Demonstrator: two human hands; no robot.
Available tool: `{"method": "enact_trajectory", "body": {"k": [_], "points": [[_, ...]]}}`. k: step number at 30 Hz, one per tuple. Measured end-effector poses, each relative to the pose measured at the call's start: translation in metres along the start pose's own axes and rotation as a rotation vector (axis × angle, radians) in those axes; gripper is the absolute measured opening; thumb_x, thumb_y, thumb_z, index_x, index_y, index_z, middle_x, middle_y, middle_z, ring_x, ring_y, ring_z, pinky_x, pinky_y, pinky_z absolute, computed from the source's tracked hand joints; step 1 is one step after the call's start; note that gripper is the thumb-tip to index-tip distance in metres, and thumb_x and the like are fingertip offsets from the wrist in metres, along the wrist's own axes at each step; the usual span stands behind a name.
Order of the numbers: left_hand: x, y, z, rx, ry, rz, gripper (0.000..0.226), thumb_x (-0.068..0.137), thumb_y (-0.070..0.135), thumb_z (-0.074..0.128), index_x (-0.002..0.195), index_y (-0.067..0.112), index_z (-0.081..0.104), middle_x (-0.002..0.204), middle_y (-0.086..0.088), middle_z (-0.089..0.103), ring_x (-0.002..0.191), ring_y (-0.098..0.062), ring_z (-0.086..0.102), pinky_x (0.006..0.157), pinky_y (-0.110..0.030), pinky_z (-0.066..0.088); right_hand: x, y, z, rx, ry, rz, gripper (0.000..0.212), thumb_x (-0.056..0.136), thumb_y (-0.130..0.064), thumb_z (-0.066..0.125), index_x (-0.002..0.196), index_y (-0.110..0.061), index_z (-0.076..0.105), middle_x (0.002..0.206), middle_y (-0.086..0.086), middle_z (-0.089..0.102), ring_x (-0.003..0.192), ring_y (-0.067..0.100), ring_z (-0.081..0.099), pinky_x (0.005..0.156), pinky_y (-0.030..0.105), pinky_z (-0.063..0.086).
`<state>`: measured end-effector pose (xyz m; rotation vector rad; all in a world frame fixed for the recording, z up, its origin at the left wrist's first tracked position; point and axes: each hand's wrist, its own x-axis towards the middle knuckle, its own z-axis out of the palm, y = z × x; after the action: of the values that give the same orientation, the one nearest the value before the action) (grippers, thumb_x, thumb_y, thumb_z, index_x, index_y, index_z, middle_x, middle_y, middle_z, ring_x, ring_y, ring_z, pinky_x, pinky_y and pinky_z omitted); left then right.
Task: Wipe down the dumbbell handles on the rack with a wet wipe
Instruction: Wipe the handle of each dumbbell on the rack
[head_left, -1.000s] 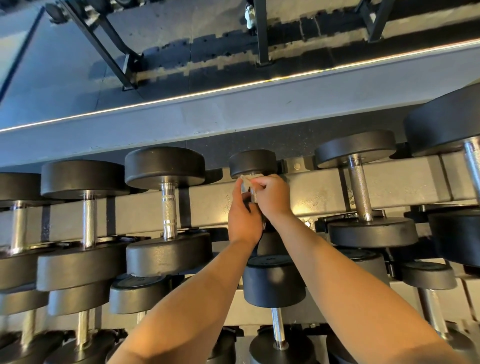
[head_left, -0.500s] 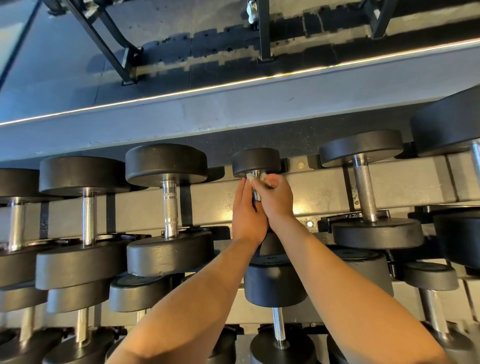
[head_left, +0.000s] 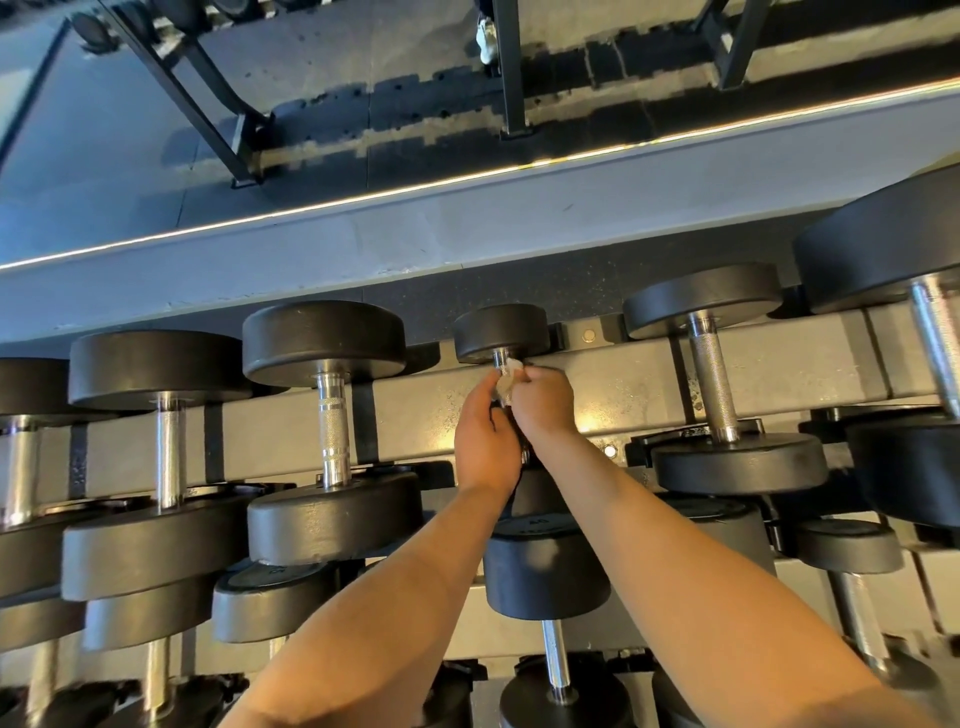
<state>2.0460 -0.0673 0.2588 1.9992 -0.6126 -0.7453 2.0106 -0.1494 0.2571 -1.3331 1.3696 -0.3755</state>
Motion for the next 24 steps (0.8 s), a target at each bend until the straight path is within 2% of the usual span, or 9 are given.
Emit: {"method": "enact_trajectory", "body": {"k": [5,7,10,12,14,16,19,22,24], "points": [[-0.002,0.003,0.001,-0.106,0.045,-0.066,0.029,0.102,0.012,0.041,0.104,0.031,0.063,0.111,0.009,0.065,0.103,-0.007,0.06,0.096,-0.036,0.053,-0.017,0.019,-0.007,-0.091,-0.037,-0.026,0.041,0.095,-0.002,0.045,0.059,-0.016,0.058,0.068,0.008,0.059,0.062,0.02,0.051,0.052,0.026,0.035],[-0.002,0.003,0.002,-0.104,0.061,-0.07,0.027,0.103,0.013,0.04,0.1,0.029,0.062,0.105,0.008,0.065,0.097,-0.009,0.061,0.088,-0.034,0.053,-0.02,0.023,-0.009,-0.137,-0.04,-0.017,0.043,0.095,-0.002,0.045,0.057,-0.019,0.052,0.071,0.007,0.058,0.061,0.018,0.051,0.051,0.025,0.033],[-0.002,0.004,0.002,-0.069,0.048,-0.073,0.026,0.105,0.016,0.038,0.108,0.029,0.06,0.099,0.006,0.065,0.09,-0.01,0.061,0.078,-0.029,0.05,-0.012,0.016,-0.012,-0.189,-0.054,0.019,0.036,0.101,-0.01,0.043,0.072,-0.014,0.064,0.078,0.005,0.062,0.073,0.021,0.059,0.058,0.029,0.044],[-0.001,0.002,0.001,-0.034,0.04,-0.066,0.026,0.106,0.019,0.037,0.115,0.03,0.058,0.1,0.007,0.065,0.089,-0.01,0.061,0.078,-0.031,0.051,-0.003,0.006,-0.008,-0.145,0.003,0.018,0.033,0.104,-0.017,0.042,0.095,-0.008,0.072,0.092,0.01,0.068,0.086,0.025,0.065,0.076,0.039,0.055],[0.0,0.002,0.002,-0.026,0.036,-0.069,0.026,0.106,0.021,0.036,0.119,0.032,0.056,0.101,0.007,0.065,0.09,-0.01,0.061,0.079,-0.034,0.054,0.004,-0.003,-0.001,-0.1,0.029,0.023,0.03,0.104,-0.019,0.043,0.105,-0.007,0.071,0.101,0.012,0.069,0.094,0.025,0.066,0.085,0.042,0.056],[0.0,0.002,0.001,-0.04,0.035,-0.078,0.026,0.107,0.022,0.036,0.121,0.032,0.056,0.102,0.007,0.065,0.091,-0.01,0.062,0.08,-0.034,0.054,0.005,-0.005,0.004,-0.066,-0.012,0.048,0.026,0.104,-0.016,0.045,0.11,-0.007,0.069,0.105,0.011,0.068,0.096,0.024,0.065,0.084,0.037,0.055],[-0.001,0.002,0.001,-0.057,0.032,-0.073,0.028,0.108,0.023,0.036,0.124,0.031,0.057,0.104,0.007,0.066,0.092,-0.01,0.063,0.081,-0.033,0.055,-0.001,0.002,-0.005,0.003,-0.1,0.064,0.027,0.104,-0.014,0.043,0.108,-0.012,0.07,0.097,0.008,0.069,0.084,0.02,0.064,0.065,0.027,0.048],[-0.001,0.001,0.002,-0.069,0.028,-0.058,0.028,0.108,0.021,0.036,0.123,0.032,0.057,0.106,0.01,0.065,0.096,-0.007,0.063,0.086,-0.034,0.055,-0.008,0.012,-0.015,-0.021,-0.16,0.075,0.031,0.101,-0.012,0.043,0.096,-0.016,0.073,0.091,0.009,0.071,0.081,0.024,0.065,0.063,0.029,0.046],[0.0,0.001,0.002,-0.068,0.028,-0.061,0.028,0.108,0.021,0.037,0.124,0.032,0.057,0.108,0.011,0.065,0.098,-0.005,0.062,0.09,-0.035,0.055,-0.012,0.018,-0.018,-0.056,-0.181,0.12,0.031,0.1,-0.011,0.041,0.098,-0.012,0.072,0.094,0.011,0.07,0.085,0.028,0.065,0.064,0.031,0.045]]}}
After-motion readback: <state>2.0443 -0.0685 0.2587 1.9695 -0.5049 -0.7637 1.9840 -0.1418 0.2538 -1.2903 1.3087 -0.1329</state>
